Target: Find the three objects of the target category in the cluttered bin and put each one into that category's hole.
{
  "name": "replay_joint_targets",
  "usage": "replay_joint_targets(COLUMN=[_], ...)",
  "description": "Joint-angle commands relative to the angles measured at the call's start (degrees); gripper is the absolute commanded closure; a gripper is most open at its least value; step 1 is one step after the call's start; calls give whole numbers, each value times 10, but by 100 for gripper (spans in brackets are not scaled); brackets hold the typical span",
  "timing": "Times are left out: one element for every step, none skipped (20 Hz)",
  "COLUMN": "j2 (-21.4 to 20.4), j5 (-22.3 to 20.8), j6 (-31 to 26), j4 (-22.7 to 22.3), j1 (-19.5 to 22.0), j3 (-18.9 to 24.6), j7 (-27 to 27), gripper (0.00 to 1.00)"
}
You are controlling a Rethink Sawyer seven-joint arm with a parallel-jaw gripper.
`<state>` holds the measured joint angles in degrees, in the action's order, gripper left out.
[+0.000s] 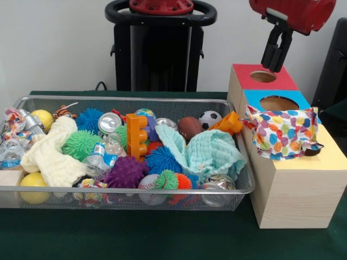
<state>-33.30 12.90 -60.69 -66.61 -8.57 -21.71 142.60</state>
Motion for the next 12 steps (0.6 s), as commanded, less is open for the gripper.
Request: replay_joint_targets(j2=[15,16,18,20,23,24,26,28,27,28,27,28], j5=[-35,-37,-39,-40,-41,-43,-45,-46,-49,-50,-52,-53], j6=[35,35,38,42,46,49,51,53,54,55,54,57], j4=[-104,-102,-102,-102,-101,-101,-100,-100,-99,-98,-99,-99], j1=[9,7,5,5,5,5,4,4,3,2,-1,-2], j3=[70,69,68,69,70,71,71,72,72,72,72,72], j7=[-43,-39,-37,-36,-35,-32,-30,-27,-25,-22,-19,-18], gripper=[100,100,100,100,100,100,100,100,100,100,100,100])
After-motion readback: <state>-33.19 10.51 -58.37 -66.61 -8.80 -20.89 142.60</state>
